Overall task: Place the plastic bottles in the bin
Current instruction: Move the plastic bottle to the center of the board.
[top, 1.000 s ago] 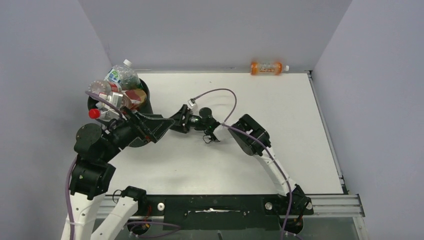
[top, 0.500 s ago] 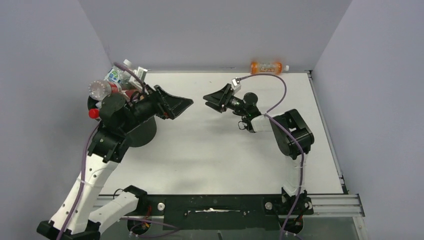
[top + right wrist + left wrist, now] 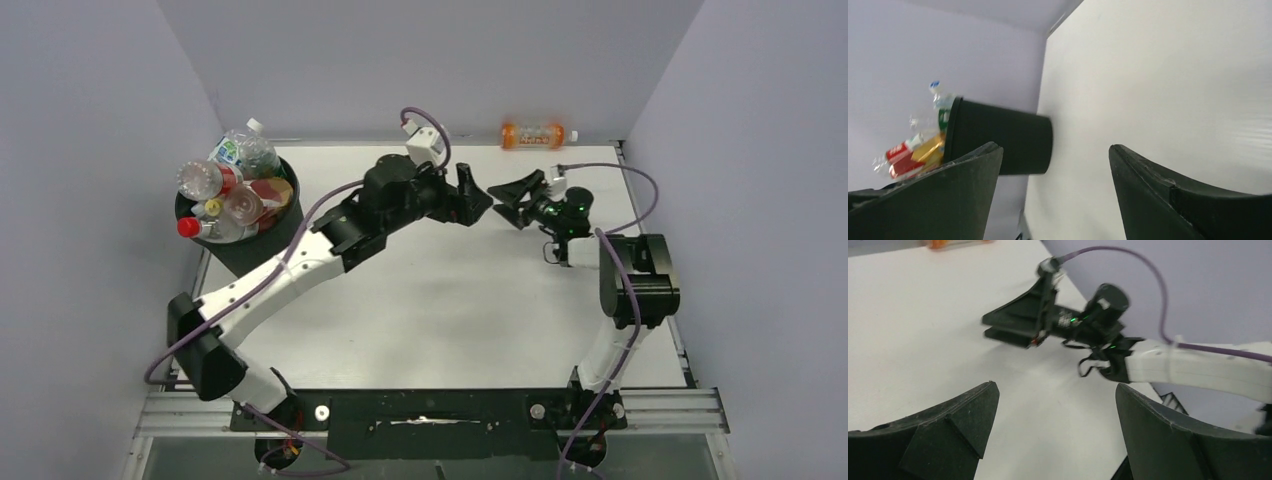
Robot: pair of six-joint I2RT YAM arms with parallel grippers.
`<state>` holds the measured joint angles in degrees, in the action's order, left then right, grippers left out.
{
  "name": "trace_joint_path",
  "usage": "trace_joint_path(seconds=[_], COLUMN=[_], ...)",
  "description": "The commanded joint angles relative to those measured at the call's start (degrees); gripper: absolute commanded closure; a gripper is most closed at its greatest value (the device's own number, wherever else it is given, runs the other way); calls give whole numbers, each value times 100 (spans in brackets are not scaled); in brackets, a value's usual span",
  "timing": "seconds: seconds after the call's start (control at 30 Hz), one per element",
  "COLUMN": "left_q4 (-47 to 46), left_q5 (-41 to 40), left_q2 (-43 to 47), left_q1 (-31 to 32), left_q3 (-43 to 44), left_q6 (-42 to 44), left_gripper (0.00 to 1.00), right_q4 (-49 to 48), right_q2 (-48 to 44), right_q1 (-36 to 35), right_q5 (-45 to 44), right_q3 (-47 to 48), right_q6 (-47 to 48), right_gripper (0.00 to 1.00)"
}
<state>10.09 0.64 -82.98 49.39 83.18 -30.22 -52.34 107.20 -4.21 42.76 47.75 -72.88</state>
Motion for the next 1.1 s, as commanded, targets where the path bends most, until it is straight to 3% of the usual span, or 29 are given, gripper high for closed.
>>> trace_joint_path(seconds=[0.0, 0.17, 0.33, 0.57, 0.87, 1.07], left_q4=[-839, -1636, -1882, -2098, -2175, -2170], left_q5=[-333, -264, 30, 586, 1110, 1295], left_q2=[-940, -2076, -3517, -5221, -6283, -6600], left_q1=[-54, -418, -866, -1574, -2307, -2448], left_q3=[588, 900, 1972, 3314, 4368, 4634], left_q6=[174, -230, -427, -610, -621, -507], left_gripper=[12, 12, 12, 12, 12, 12], right_q4=[1398, 3271, 3876, 3656, 3169, 2511], right_q2=[-590, -515, 140, 1323, 2320, 3168], right_q1=[852, 1467, 1772, 2235, 2350, 2337], right_q5=[-38, -751, -1317, -1496, -2088, -2410], right_q3=[285, 1253, 2348, 3741, 5060, 5908], right_q6=[1153, 2400, 3099, 3490, 3785, 3286], right_gripper=[19, 15, 14, 13, 8, 11])
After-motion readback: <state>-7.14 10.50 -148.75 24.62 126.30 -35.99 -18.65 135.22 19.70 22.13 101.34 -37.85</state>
